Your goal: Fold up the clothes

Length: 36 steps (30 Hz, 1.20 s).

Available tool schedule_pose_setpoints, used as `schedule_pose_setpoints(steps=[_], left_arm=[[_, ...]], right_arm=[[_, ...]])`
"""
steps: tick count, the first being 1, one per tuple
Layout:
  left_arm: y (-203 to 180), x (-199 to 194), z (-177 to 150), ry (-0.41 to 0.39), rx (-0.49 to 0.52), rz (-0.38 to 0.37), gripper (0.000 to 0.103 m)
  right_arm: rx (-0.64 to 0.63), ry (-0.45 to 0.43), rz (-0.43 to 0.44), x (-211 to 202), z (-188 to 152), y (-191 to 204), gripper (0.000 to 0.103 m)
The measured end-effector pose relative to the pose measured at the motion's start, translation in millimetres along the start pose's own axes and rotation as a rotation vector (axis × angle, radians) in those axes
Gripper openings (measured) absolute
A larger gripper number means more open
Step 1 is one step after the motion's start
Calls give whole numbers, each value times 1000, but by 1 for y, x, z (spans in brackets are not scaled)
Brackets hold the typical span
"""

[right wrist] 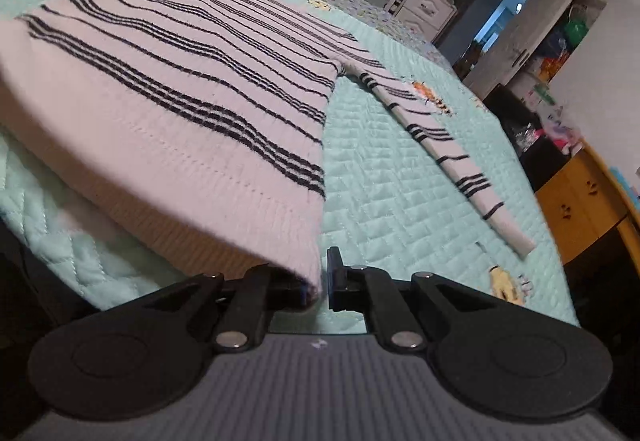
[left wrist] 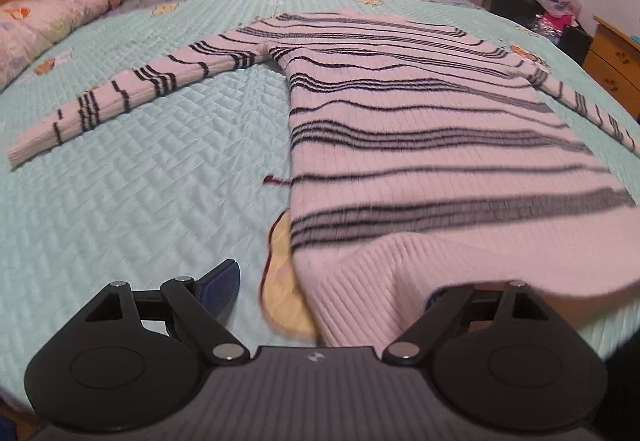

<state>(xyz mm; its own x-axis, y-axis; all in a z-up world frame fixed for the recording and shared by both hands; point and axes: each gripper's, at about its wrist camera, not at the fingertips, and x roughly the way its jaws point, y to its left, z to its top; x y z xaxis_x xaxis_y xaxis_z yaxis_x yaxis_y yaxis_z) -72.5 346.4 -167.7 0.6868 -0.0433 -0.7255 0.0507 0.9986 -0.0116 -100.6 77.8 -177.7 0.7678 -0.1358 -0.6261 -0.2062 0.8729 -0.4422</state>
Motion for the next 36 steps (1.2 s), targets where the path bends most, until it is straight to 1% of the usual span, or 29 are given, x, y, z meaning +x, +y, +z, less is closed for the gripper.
schedule_pose_setpoints(steps=[3, 6, 10, 12, 13, 14, 15, 16, 17, 18, 20, 21, 22, 24, 25, 27, 30, 32, 35, 36], left_arm=[[4, -10, -19, -42, -17, 3, 88], [-1, -14, -27, -86, 4, 20, 88], [-14, -17, -41, -142, -8, 99, 89], [-22, -20, -47, -177, 11, 129, 88], [-25, -21, -48, -191, 27, 138, 82], [-25, -21, -48, -198, 35, 110, 74], [-26, -21, -47, -204, 43, 76, 54], [-26, -21, -46, -210, 50, 42, 35], [-27, -20, -44, -212, 62, 24, 28], [-27, -19, -41, -207, 66, 9, 15], [-23, -20, -34, -194, 39, -11, 11], [-17, -26, -31, -194, 19, 6, 7], [-10, -32, -28, -196, -2, 27, 7], [3, -43, -22, -198, -44, 69, 7], [6, -51, -20, -209, -42, 82, 7], [11, -67, -18, -233, -30, 107, 7], [7, -84, -7, -275, -31, 123, 7], [4, -94, 8, -303, -22, 117, 7], [4, -101, 47, -295, 9, 102, 7], [4, -104, 60, -292, 20, 97, 7]], right_arm=[[8, 0, 9, 0, -1, 5, 9], [11, -3, 10, -1, -2, 7, 11], [31, -5, 12, 1, -3, 4, 15], [39, -8, 7, 0, -4, 4, 16], [42, -10, 4, 0, -5, 5, 17], [43, -13, -1, 0, -5, 5, 19], [43, -17, -5, 0, -6, 5, 20], [43, -21, -10, -1, -6, 5, 22], [43, -27, -8, -1, -6, 5, 22], [43, -31, -4, -2, -6, 4, 22], [40, -29, 13, -2, -6, 3, 19], [35, -18, 21, -2, -5, 0, 16], [30, -7, 30, -1, -4, -2, 7], [1, 1, 11, -7, -1, -6, 7], [-13, 4, 1, -10, 1, -8, 7], [-52, -30, -22, -27, 9, -8, 7], [-106, -80, -55, -45, 26, -6, 7], [-137, -108, -80, -56, 38, -6, 7], [-159, -118, -82, -60, 59, -21, 7], [-164, -108, -73, -60, 67, -29, 7]])
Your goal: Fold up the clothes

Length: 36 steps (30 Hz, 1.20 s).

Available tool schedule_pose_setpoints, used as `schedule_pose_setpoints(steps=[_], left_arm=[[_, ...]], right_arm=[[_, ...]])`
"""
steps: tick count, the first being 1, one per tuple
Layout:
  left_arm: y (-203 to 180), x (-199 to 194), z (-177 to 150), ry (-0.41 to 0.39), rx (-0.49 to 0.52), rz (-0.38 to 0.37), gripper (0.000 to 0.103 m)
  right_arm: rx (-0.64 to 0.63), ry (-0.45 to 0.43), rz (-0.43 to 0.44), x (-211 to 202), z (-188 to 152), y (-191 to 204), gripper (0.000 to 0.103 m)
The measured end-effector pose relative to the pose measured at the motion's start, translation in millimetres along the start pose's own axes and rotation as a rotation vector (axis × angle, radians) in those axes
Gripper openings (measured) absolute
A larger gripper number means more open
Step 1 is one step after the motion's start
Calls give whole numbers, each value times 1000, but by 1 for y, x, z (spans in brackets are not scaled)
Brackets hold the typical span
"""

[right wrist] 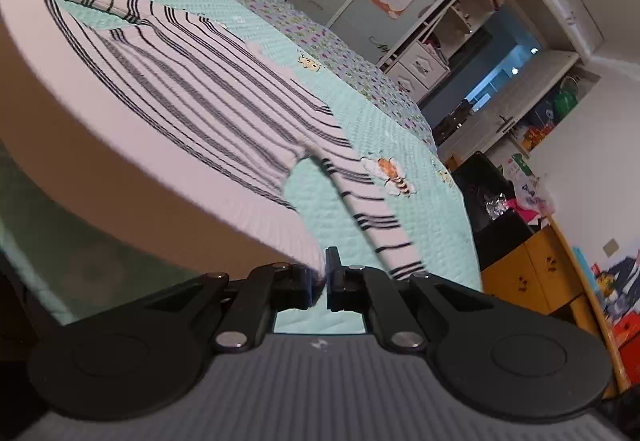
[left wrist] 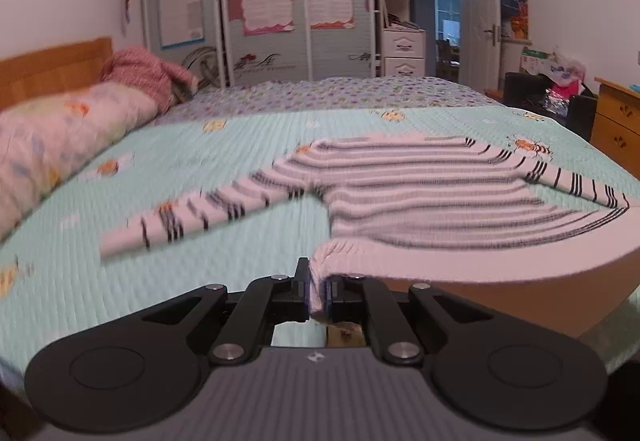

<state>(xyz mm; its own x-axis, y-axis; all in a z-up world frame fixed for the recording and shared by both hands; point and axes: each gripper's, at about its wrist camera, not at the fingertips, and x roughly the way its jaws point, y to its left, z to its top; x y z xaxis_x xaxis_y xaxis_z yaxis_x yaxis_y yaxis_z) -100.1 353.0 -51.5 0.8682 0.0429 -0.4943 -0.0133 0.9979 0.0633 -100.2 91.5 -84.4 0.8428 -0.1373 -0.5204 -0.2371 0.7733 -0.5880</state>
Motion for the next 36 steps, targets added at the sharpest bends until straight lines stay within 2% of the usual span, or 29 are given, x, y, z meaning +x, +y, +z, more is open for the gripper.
schedule_pose_setpoints(steps=[4, 6, 8, 10, 12, 15, 19, 20, 22, 25, 28, 30, 31, 32, 33, 34, 36], left_arm=[[8, 7, 53, 54, 20, -24, 8], [8, 6, 66, 63, 55, -26, 8], [7, 3, 75, 75, 84, -29, 8], [8, 2, 64, 101, 102, -26, 9], [9, 3, 47, 133, 110, -21, 9], [11, 22, -9, 230, 100, -12, 11], [3, 57, -92, 402, 112, -3, 11], [1, 57, -100, 380, 133, 9, 11], [-7, 53, -101, 351, 193, 27, 11], [-2, 52, -93, 362, 181, 11, 11], [1, 47, -90, 379, 186, -5, 19], [0, 41, -90, 395, 197, -22, 41], [-1, 38, -90, 402, 203, -31, 46], [1, 34, -91, 412, 203, -53, 47], [2, 30, -91, 421, 203, -78, 48], [5, 27, -92, 434, 204, -92, 49], [12, 19, -93, 464, 192, -86, 50]], right_arm=[[57, 17, 78, 3, 31, -46, 7], [97, 25, 132, 3, 45, -65, 7], [98, 33, 144, 2, 52, -74, 7], [104, 45, 162, 1, 54, -76, 7], [112, 67, 181, 3, 41, -66, 7], [125, 108, 204, 15, 12, -44, 7], [114, 214, 282, 51, -45, 22, 7], [96, 227, 281, 55, -55, 38, 6], [52, 180, 215, 47, -63, 55, 7], [30, 152, 212, 37, -62, 57, 7], [-22, 146, 235, 30, -68, 56, 14], [14, 153, 279, 22, -72, 45, 22], [61, 164, 326, 19, -73, 35, 36], [111, 186, 393, 17, -77, 24, 57], [164, 202, 459, 16, -81, 14, 65], [216, 218, 525, 14, -85, 3, 68], [345, 224, 594, 14, -92, -23, 68]])
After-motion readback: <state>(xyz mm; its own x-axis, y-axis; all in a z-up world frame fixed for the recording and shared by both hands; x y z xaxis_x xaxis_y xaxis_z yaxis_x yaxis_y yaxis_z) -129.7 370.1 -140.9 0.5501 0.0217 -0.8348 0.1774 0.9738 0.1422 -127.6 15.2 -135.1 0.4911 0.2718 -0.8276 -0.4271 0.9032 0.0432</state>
